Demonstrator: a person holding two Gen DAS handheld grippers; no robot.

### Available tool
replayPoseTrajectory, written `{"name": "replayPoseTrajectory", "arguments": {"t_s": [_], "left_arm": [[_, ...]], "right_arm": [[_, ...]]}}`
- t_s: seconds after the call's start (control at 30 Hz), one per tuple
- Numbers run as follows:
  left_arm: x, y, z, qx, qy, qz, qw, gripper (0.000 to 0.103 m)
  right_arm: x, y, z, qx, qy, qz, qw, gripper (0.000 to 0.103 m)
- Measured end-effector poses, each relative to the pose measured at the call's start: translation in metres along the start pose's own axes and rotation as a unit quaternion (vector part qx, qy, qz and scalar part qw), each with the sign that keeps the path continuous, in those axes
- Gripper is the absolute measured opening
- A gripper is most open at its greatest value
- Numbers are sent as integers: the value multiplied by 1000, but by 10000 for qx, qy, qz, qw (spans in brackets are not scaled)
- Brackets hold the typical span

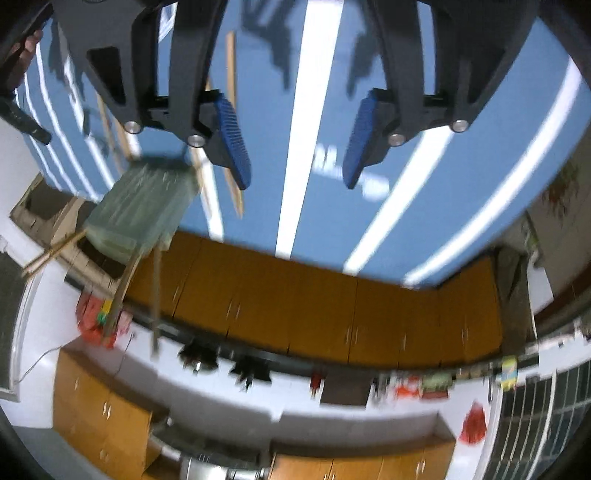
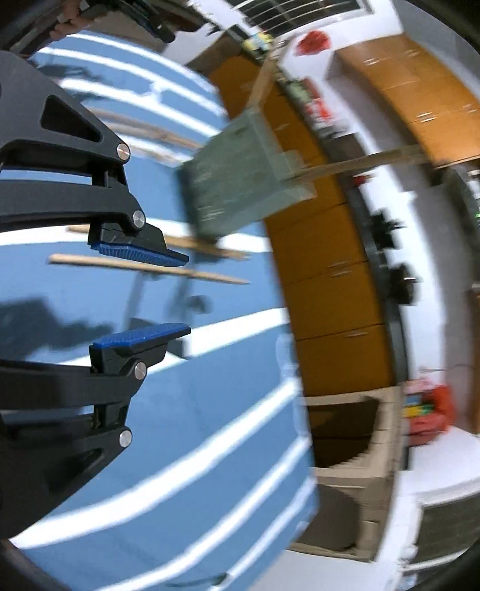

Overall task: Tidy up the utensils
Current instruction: 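Grasp a wooden chopstick with the right tool while the left tool returns to the cloth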

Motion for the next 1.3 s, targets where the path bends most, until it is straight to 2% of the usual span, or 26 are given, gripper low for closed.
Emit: {"name": "replayPoseTrajectory", "arguments": {"t_s": [0.07,0.17,0.33,0.43,0.5,0.57,0.7,0.77,0.87,0.93,1.0,1.07,1.13,1.3], "left_arm": [[-3,15,9,-213,-5,34,9998,56],[-3,32,20,-479,12,159,9987,56],[10,46,30,-730,160,298,9968,55],[22,48,36,-848,260,350,9954,50],[30,51,39,-939,343,400,9942,45],[38,55,43,-1027,425,471,9927,41],[52,62,51,-1175,523,600,9899,38],[58,64,55,-1225,529,664,9888,38],[66,67,62,-1290,499,772,9874,38],[70,69,68,-1345,464,856,9861,36],[73,73,75,-1414,387,958,9846,29],[73,75,81,-1478,296,1001,9835,14],[70,75,85,-1447,183,999,9842,8],[52,68,88,-1409,-32,827,9866,8]], "right_arm": [[-8,15,21,-420,-93,-75,9990,33],[-19,29,40,-732,-126,-235,9970,33],[-35,35,56,-904,-9,-581,9942,33],[-38,35,56,-813,250,-920,9921,30],[-37,36,56,-756,376,-1062,9908,16],[-34,37,54,-729,346,-1033,9914,9],[-20,34,51,-666,614,-928,9916,8],[-5,31,50,-645,784,-669,9926,8],[13,30,47,-642,845,-361,9937,8],[17,30,46,-644,869,-366,9935,8],[16,29,48,-645,855,-373,9935,8],[14,29,50,-643,795,-381,9940,8],[11,30,51,-643,728,-423,9944,8],[-3,32,49,-644,573,-565,9947,8]]}}
Point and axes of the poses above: each gripper's, at about its wrist camera, not at the fingertips, and z roughly the way its jaws point, x to its right, y to its underside, the point moved 8 cm from there along z, roughly the way its jaws point, and after that the axes turned 5 degrees about -z, right-handed, at the moved point
